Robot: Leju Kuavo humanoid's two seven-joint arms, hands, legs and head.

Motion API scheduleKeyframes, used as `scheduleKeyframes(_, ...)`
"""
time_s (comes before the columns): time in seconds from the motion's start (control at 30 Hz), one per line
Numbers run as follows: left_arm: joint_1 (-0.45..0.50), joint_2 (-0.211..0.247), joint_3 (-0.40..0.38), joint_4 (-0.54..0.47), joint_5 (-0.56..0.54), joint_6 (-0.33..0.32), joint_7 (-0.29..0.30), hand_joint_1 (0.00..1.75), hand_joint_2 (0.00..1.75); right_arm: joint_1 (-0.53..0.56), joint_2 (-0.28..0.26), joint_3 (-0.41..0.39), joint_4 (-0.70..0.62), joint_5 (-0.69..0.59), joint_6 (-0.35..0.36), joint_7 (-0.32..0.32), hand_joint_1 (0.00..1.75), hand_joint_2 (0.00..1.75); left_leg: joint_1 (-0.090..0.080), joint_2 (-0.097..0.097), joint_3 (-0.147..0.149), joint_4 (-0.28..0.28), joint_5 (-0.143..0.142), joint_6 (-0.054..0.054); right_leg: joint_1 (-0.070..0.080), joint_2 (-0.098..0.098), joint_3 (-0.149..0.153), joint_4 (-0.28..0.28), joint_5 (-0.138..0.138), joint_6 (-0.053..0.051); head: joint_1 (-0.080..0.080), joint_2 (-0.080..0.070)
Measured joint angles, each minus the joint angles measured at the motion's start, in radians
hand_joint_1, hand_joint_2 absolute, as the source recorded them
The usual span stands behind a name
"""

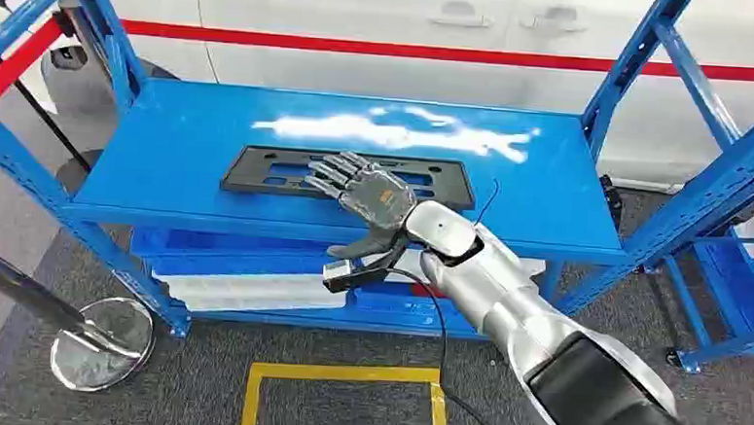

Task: Take the parts from the cabinet and place them on the table.

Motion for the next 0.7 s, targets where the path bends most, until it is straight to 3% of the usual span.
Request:
scheduleKeyframes(0.03,-0.002,0.0,0.0,0.0,0.001,0.001,-0.001,0.0,0.0,-0.003,0.0,0.0,0.006,0.003,0.015,0.001,0.0,1.75,-0.002,0.0,0.003,-0.002,0.0,0.002,-0.002,-0.003,-0.008,0.027,-0.022,0.006,0.001,0.0)
scheduleKeyframes(0.07,-0.004,0.0,0.0,0.0,0.0,0.002,-0.003,0.0,0.0,-0.007,0.0,0.002,0.014,0.011,0.031,0.008,0.0,1.75,-0.002,0.0,0.003,-0.002,-0.001,0.006,-0.004,-0.004,-0.036,0.088,-0.057,0.01,0.0,0.0)
scheduleKeyframes(0.13,-0.005,0.0,0.0,0.0,0.0,0.002,-0.007,0.0,0.0,-0.007,0.003,0.008,0.035,0.018,0.061,0.025,0.0,1.75,-0.005,0.0,0.004,-0.002,-0.004,0.01,-0.009,-0.006,-0.119,0.254,-0.124,0.017,0.0,0.0)
scheduleKeyframes(0.17,-0.005,0.001,0.0,0.0,0.0,0.002,-0.007,0.0,0.0,-0.005,0.003,0.013,0.047,0.021,0.066,0.028,0.0,1.75,-0.005,0.0,0.004,-0.001,-0.006,0.012,-0.01,-0.006,-0.151,0.312,-0.135,0.018,0.0,0.0)
scheduleKeyframes(0.2,-0.005,0.001,0.0,0.0,0.0,0.001,-0.007,0.0,0.0,-0.003,0.004,0.016,0.054,0.024,0.076,0.037,0.0,1.75,-0.006,-0.001,0.005,-0.001,-0.007,0.013,-0.012,-0.007,-0.158,0.316,-0.123,0.017,0.0,0.0)
scheduleKeyframes(0.23,-0.005,0.001,0.0,0.0,-0.003,0.0,-0.007,0.0,0.0,-0.005,0.005,0.018,0.064,0.031,0.097,0.058,0.0,1.75,-0.008,-0.003,0.008,-0.001,-0.009,0.013,-0.012,-0.006,-0.138,0.27,-0.088,0.013,0.0,0.0)
scheduleKeyframes(0.3,-0.005,0.001,0.0,0.0,-0.007,-0.004,-0.007,0.0,0.0,-0.012,0.009,0.02,0.082,0.035,0.135,0.106,0.0,1.75,-0.013,-0.005,0.017,-0.002,-0.015,0.012,-0.006,-0.006,-0.049,0.089,0.002,-0.005,0.0,0.0)
scheduleKeyframes(0.33,-0.005,-0.003,0.0,0.0,-0.008,-0.006,-0.006,0.0,0.0,-0.016,0.011,0.021,0.089,0.036,0.147,0.126,0.0,1.75,-0.013,-0.005,0.02,-0.002,-0.018,0.012,0.001,-0.006,-0.013,0.01,0.02,-0.019,0.0,0.0)
scheduleKeyframes(0.37,-0.004,-0.005,0.0,0.0,-0.008,-0.008,-0.006,0.0,0.0,-0.021,0.012,0.021,0.097,0.036,0.154,0.138,0.0,1.75,-0.018,-0.005,0.017,-0.002,-0.021,0.006,0.004,-0.01,-0.001,-0.001,0.009,-0.024,0.0,0.0)
scheduleKeyframes(0.47,-0.007,-0.005,0.0,0.0,-0.008,-0.012,-0.005,0.0,0.0,-0.032,0.019,0.023,0.121,0.042,0.186,0.181,0.0,1.75,-0.011,-0.005,0.024,-0.01,-0.024,-0.007,0.009,-0.01,0.003,-0.009,0.007,-0.027,0.0,0.0)
scheduleKeyframes(0.5,-0.007,-0.004,0.0,0.0,-0.008,-0.013,-0.005,0.0,0.0,-0.037,0.021,0.024,0.126,0.043,0.196,0.199,0.0,1.75,-0.019,-0.005,0.028,-0.012,-0.028,-0.013,-0.002,-0.011,0.015,-0.029,0.012,-0.026,0.0,0.0)
scheduleKeyframes(0.53,-0.005,-0.003,0.0,0.0,-0.008,-0.013,-0.005,0.0,0.0,-0.043,0.025,0.024,0.132,0.044,0.206,0.215,0.0,1.75,-0.015,-0.003,0.024,0.006,-0.043,-0.015,-0.004,-0.013,0.025,-0.041,0.016,-0.024,0.0,0.0)
scheduleKeyframes(0.57,-0.006,-0.003,0.0,0.0,-0.009,-0.013,-0.005,0.0,0.0,-0.052,0.029,0.024,0.139,0.044,0.212,0.225,0.0,1.75,-0.015,-0.001,0.003,0.053,-0.074,-0.019,-0.007,-0.014,0.03,-0.045,0.015,-0.028,0.0,0.0)
scheduleKeyframes(0.63,-0.007,-0.003,0.0,0.0,-0.009,-0.015,-0.004,0.0,0.0,-0.065,0.032,0.024,0.154,0.04,0.223,0.245,0.0,1.75,-0.008,-0.001,-0.075,0.213,-0.145,-0.028,-0.007,-0.015,0.033,-0.044,0.011,-0.031,0.0,0.0)
scheduleKeyframes(0.67,-0.006,-0.003,0.0,0.0,-0.01,-0.015,-0.003,0.0,0.0,-0.067,0.033,0.023,0.165,0.034,0.228,0.259,0.0,1.75,-0.005,-0.001,-0.112,0.282,-0.165,-0.034,-0.007,-0.016,0.033,-0.042,0.009,-0.03,0.0,0.0)
scheduleKeyframes(0.7,-0.005,-0.003,0.0,0.0,-0.01,-0.017,-0.001,0.0,0.0,-0.068,0.034,0.023,0.175,0.029,0.234,0.27,0.0,1.75,-0.002,0.0,-0.127,0.3,-0.156,-0.038,-0.009,-0.016,0.034,-0.039,0.007,-0.028,0.0,0.0)
